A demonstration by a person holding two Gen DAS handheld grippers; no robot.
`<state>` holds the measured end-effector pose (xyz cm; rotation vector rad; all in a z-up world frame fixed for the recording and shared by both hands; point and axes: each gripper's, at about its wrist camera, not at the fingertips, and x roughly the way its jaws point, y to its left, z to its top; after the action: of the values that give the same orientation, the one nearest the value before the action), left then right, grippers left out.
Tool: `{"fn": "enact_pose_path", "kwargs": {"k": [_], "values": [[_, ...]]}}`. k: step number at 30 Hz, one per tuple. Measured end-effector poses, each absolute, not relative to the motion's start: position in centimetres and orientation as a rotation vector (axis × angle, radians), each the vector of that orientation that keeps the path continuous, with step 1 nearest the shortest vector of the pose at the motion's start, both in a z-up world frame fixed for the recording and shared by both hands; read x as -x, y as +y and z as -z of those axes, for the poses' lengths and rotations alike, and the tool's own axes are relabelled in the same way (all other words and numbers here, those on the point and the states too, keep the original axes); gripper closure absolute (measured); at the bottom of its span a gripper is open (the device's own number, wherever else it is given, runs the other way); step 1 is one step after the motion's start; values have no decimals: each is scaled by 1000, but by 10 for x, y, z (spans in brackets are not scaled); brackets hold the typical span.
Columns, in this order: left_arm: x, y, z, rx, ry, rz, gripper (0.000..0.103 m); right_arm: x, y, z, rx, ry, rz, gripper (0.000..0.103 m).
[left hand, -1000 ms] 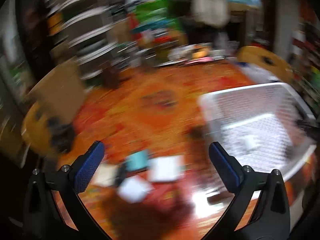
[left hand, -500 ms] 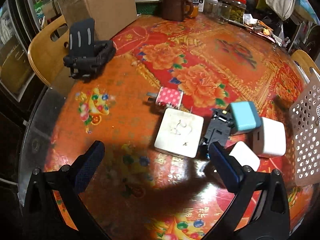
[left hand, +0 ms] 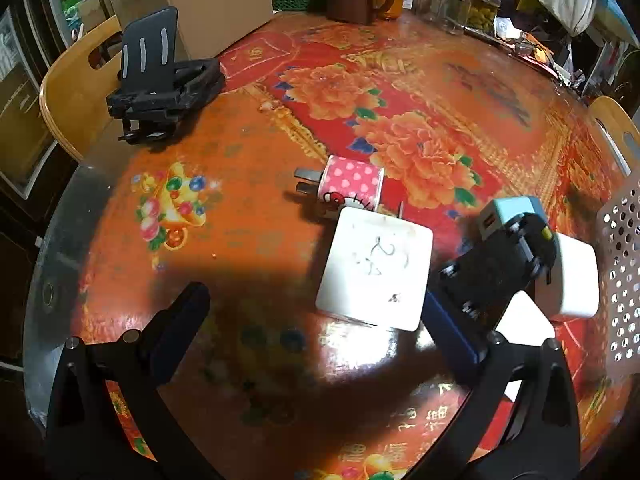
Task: Organize rigid objects
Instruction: 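Grasp the white charger with USB port using the left tool, then carry the white USB charger into the basket and release it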
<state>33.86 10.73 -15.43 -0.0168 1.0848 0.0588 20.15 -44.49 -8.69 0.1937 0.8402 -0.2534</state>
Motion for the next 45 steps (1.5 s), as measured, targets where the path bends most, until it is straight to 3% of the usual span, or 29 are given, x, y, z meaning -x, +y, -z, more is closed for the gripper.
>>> {"fn": "enact_pose_path", "kwargs": {"k": [4,6,7,8,10,35,45], "values": [[-342,103,154,7,1063,-71,1,-201,-445,87,-194,838,251,87],[-341,101,153,9,1049,-64,7,-201,-445,87,-195,837,249,87],[-339,98,150,6,1034,-52,18,-201,-445,87,-195,837,248,87],[-338,95,148,7,1026,-34,35,-201,-445,87,-194,837,247,87],[-335,87,144,3,1022,10,56,-201,-445,87,-192,837,246,87],[-278,28,12,-120,776,6,59,-201,-446,87,-199,827,219,87],[-264,-68,-47,-201,705,139,59,-202,-445,87,-197,828,218,87]]}}
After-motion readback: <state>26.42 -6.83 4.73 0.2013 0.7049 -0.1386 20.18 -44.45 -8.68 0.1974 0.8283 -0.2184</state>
